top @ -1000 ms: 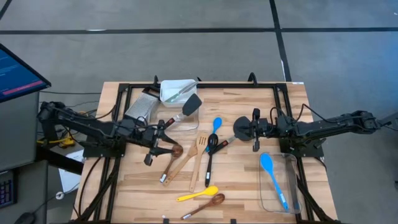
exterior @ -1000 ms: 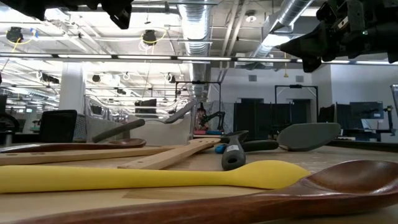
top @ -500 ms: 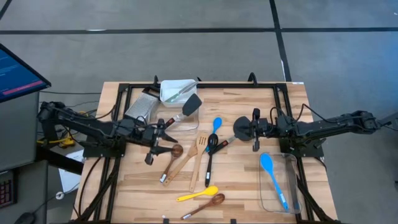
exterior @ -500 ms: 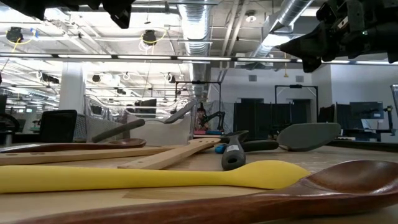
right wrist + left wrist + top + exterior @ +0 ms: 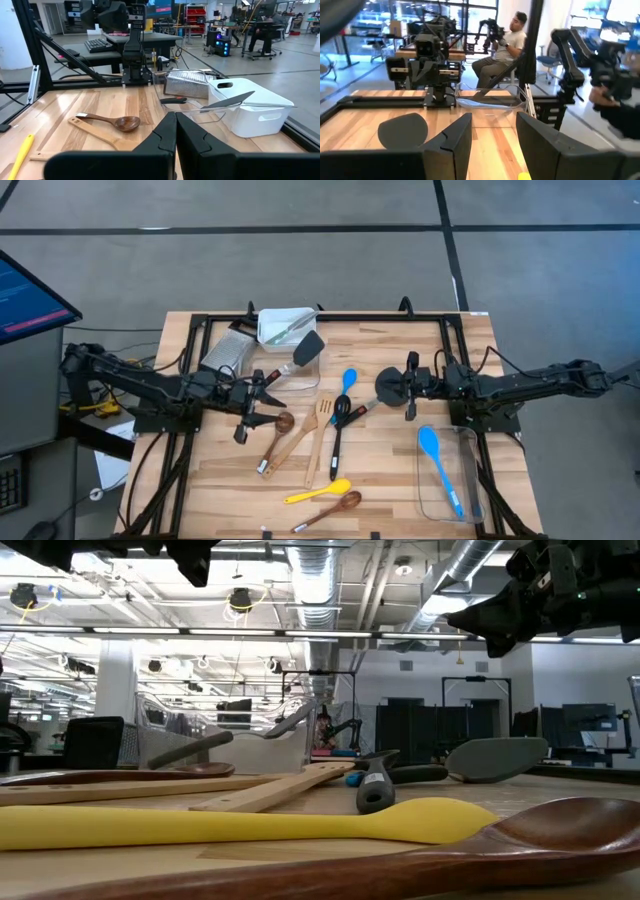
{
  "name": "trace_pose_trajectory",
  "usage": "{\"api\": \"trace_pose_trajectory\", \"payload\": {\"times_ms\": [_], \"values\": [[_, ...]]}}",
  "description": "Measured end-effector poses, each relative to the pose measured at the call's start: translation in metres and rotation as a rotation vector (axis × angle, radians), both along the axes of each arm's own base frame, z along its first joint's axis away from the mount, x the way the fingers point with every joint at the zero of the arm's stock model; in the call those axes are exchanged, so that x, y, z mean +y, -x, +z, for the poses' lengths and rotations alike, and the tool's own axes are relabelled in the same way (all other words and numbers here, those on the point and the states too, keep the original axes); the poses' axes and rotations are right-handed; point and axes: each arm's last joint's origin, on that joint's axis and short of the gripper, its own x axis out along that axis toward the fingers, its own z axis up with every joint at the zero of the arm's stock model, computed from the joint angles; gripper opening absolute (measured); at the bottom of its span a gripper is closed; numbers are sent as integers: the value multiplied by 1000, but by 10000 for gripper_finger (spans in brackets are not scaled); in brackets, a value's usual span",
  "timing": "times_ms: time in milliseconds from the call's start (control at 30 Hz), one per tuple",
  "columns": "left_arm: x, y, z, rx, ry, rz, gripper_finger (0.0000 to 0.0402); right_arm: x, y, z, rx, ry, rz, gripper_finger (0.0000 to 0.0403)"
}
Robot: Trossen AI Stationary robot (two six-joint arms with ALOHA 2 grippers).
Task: Pick & Place Kitchen Items
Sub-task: Put the top wooden spoon into the bottom transparent bin
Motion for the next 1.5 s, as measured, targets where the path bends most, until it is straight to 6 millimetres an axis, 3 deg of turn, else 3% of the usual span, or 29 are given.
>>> {"api": "trace_pose_trajectory", "payload": {"times_ms": [100, 567, 767, 1133, 1367, 1500], "values": [[1, 0, 0, 8, 83, 31, 140, 0, 0, 0, 0, 1, 0, 0], [4, -3, 1, -15, 156, 154, 128, 0, 0, 0, 0, 0, 0, 0], [0, -24, 10, 8, 123, 168, 95, 0, 0, 0, -1, 0, 0, 0], [3, -67, 26, 440, 90, 293, 69, 0, 0, 0, -1, -1, 0, 0], [2, -70, 26, 718, 246, 343, 51, 0, 0, 0, -1, 0, 0, 0], [-4, -71, 30, 752, 331, 257, 37, -1, 0, 0, -1, 4, -11, 0]]}}
